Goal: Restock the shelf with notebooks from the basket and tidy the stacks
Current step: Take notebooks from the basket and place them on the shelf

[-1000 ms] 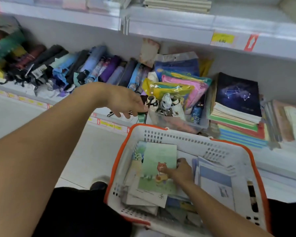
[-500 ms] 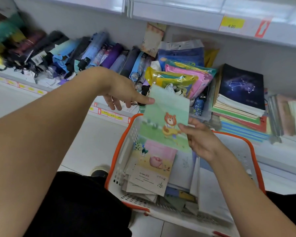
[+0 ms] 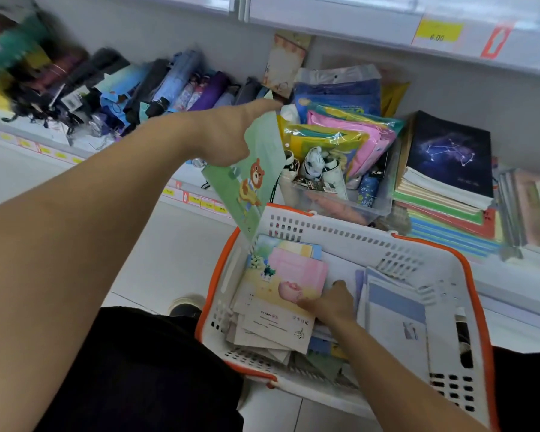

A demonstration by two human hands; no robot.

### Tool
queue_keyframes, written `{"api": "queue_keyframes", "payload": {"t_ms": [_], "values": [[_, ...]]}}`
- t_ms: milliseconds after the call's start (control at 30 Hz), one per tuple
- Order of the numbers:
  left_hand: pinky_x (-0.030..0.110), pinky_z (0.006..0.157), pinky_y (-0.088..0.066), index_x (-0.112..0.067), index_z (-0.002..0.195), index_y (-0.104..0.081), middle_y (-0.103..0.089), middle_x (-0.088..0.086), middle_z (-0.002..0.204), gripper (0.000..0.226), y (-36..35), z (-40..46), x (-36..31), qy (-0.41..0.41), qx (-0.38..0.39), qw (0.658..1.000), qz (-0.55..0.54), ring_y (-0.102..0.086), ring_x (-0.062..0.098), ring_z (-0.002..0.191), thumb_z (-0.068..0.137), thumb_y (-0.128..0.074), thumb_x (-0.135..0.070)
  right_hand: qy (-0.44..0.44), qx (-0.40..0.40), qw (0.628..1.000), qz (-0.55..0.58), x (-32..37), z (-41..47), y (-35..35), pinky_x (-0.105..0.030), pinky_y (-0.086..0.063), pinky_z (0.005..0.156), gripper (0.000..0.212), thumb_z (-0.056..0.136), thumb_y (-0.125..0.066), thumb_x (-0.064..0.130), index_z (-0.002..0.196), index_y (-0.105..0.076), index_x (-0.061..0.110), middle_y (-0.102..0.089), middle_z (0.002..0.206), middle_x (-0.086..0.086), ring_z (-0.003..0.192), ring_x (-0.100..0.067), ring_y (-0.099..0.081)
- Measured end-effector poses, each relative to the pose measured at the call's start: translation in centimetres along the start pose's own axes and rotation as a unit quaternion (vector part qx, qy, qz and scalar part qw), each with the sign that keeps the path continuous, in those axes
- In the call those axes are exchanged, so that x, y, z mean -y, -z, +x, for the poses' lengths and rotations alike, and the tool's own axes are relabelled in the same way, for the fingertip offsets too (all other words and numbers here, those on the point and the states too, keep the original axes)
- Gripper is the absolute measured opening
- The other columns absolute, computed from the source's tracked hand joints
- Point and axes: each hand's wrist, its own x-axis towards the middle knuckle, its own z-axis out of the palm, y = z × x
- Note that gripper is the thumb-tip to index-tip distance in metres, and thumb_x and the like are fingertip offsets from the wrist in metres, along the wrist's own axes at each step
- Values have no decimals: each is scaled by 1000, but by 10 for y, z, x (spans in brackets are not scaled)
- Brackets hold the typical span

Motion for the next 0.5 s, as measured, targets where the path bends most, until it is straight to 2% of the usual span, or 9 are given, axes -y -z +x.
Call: {"api": "queue_keyframes", "payload": {"t_ms": [67, 100, 167, 233, 267, 367, 433, 500], "values": [[31, 93, -47, -39, 140, -45, -45, 0, 145, 57, 0, 1, 1, -11, 0, 1000, 15, -54, 23, 114, 94, -49, -5, 19, -19, 999, -21, -3, 7, 10, -46, -58, 73, 57, 67, -90, 24, 104, -52, 3, -63, 97, -14, 94, -32, -67], [27, 91, -43, -34, 135, -52, -45, 0, 144, 48, 0, 1, 1, -9, -3, 1000, 29, -52, 21, 115, 96, -49, -7, 11, -13, 1000, -1, -3, 9, 17, -50, -59, 75, 52, 69, -89, 17, 106, -57, -2, -67, 99, -21, 92, -34, -68], [27, 91, -41, -30, 133, -56, -45, 2, 145, 42, 0, 0, 2, 2, -8, 999, 45, -51, 24, 118, 96, -51, -11, -28, 35, 996, 78, -3, 12, 30, -53, -60, 77, 42, 75, -85, 8, 108, -63, -5, -70, 99, -27, 87, -35, -72], [28, 91, -43, -29, 133, -56, -45, 3, 146, 42, 1, -1, 2, 8, -5, 999, 44, -52, 25, 117, 95, -54, -12, -43, 65, 987, 141, -1, 9, 47, -49, -62, 76, 14, 83, -77, 3, 93, -68, 1, -74, 97, -23, 82, -32, -74], [26, 90, -41, -29, 133, -57, -45, 3, 146, 41, 1, -1, 3, 14, -2, 999, 41, -52, 24, 118, 95, -56, -13, -35, 72, 984, 161, 3, 7, 58, -45, -62, 73, 6, 87, -72, 2, 90, -67, 1, -74, 97, -21, 79, -30, -74], [21, 91, -33, -23, 129, -61, -51, 0, 140, 36, 0, -2, 2, 24, -5, 999, 31, -50, 20, 121, 93, -62, -30, 24, 115, 958, 263, 23, -6, 99, -35, -61, 63, 5, 93, -64, 1, 97, -64, 4, -75, 99, -18, 76, -27, -74], [21, 89, -34, -17, 118, -68, -60, -5, 115, 43, 1, -3, -2, 39, -12, 999, -12, -52, 15, 106, 92, -57, -50, 69, 155, 915, 367, 44, -16, 127, -34, -62, 65, 16, 94, -60, 0, 108, -64, 6, -74, 103, -18, 78, -27, -74], [25, 78, -38, -12, 100, -70, -57, -3, 90, 60, 3, -5, -8, 52, -33, 996, -62, -51, 16, 89, 89, -46, -65, 111, 175, 879, 430, 73, -27, 145, -32, -62, 65, 20, 94, -57, 2, 112, -65, 7, -75, 101, -15, 78, -23, -74]]}}
